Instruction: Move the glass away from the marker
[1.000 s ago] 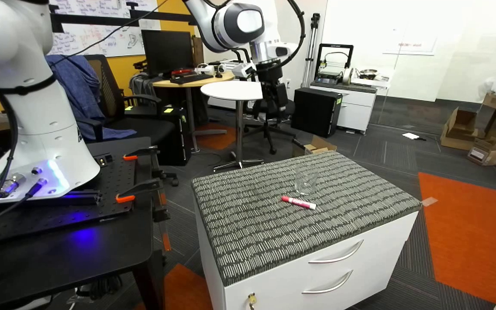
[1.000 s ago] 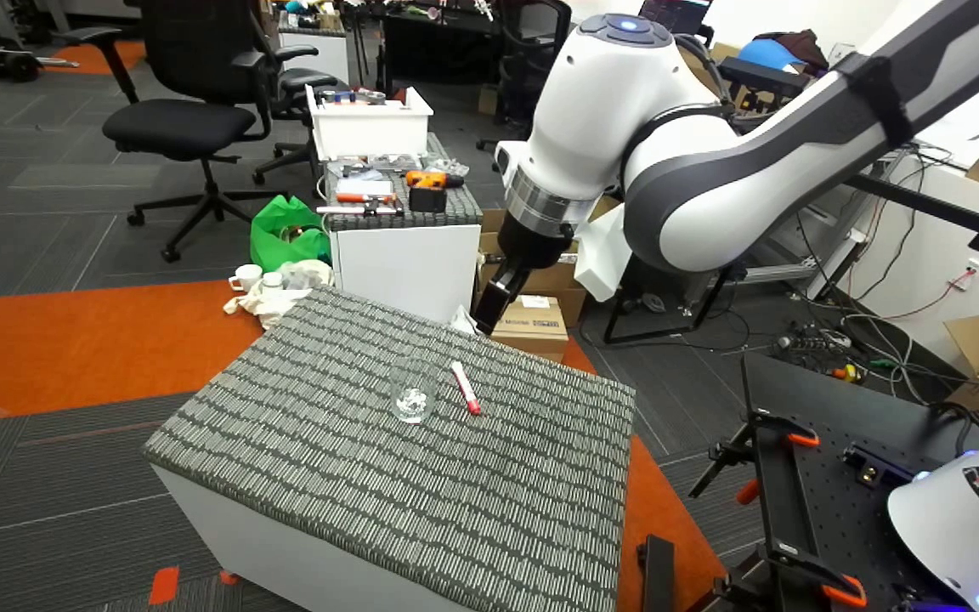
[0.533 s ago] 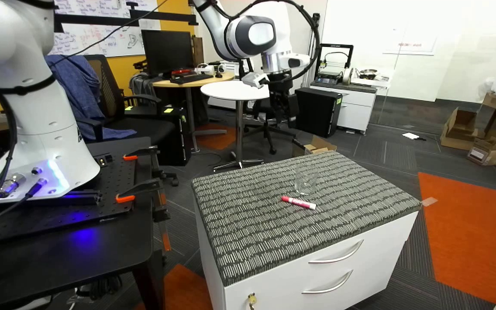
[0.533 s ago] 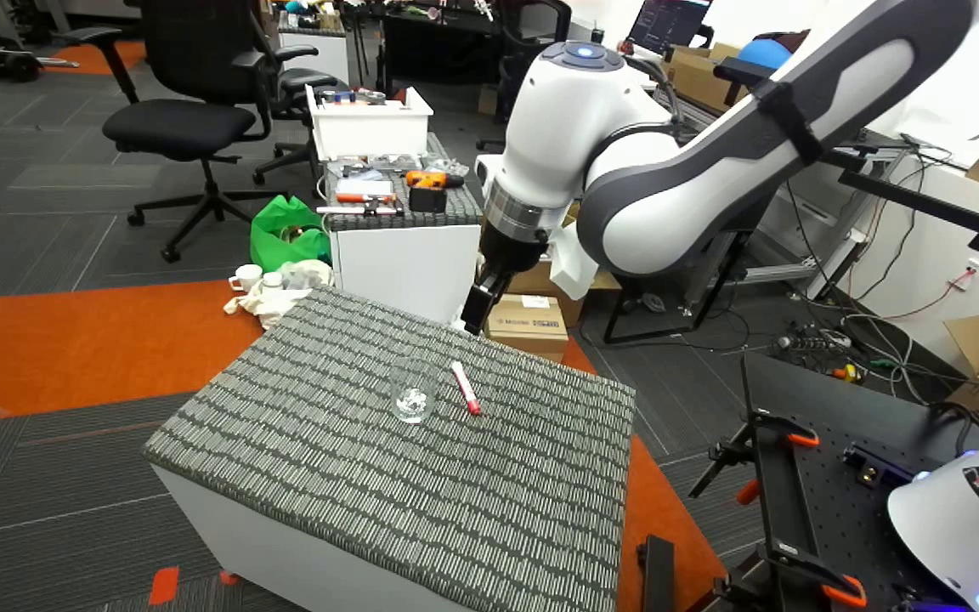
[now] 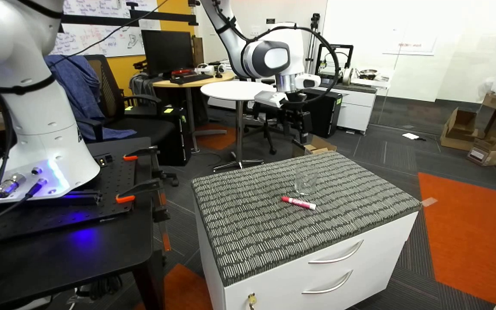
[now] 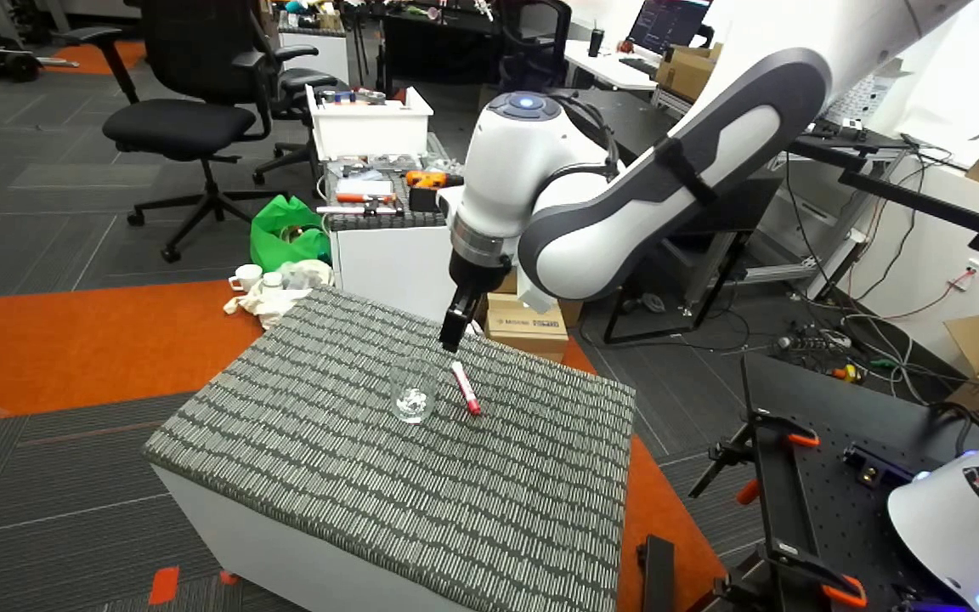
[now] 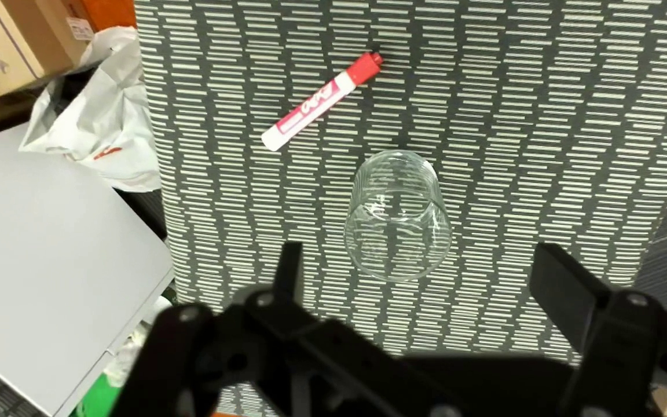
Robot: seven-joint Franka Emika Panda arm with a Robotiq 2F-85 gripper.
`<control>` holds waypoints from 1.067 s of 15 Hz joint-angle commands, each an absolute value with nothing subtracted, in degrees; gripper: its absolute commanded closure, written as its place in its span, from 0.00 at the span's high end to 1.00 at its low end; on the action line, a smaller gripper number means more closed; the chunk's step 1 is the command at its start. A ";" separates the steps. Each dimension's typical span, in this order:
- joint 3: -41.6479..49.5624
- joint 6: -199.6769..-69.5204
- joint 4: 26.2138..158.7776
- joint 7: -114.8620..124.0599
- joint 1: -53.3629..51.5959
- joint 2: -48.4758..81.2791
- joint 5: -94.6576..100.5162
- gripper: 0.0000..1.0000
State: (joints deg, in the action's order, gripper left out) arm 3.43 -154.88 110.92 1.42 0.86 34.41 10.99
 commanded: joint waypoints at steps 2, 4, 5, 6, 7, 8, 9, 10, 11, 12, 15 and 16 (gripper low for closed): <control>-0.72 -153.64 103.27 -6.09 4.05 40.64 6.70 1.00; -2.19 -152.99 100.80 -8.35 4.98 42.76 5.42 1.00; -2.64 -152.37 99.59 -9.31 5.29 43.76 5.03 1.00; -3.04 -151.78 97.88 -10.30 5.65 45.25 4.87 1.00; -3.16 -150.84 96.96 -11.09 5.78 45.92 4.89 1.00; -3.08 -150.17 95.02 -11.68 5.77 47.53 5.13 1.00; -3.16 -149.38 93.91 -12.44 5.93 48.33 5.27 1.00; -3.05 -148.46 91.94 -12.77 5.86 49.80 5.37 1.00; -3.07 -147.41 90.45 -13.30 5.89 50.79 5.40 1.00; -3.01 -146.33 88.74 -13.57 5.83 51.91 5.38 1.00; -3.34 -142.60 83.89 -14.60 5.78 54.85 5.21 1.00; -3.47 -141.50 82.38 -14.94 5.80 55.76 5.16 1.00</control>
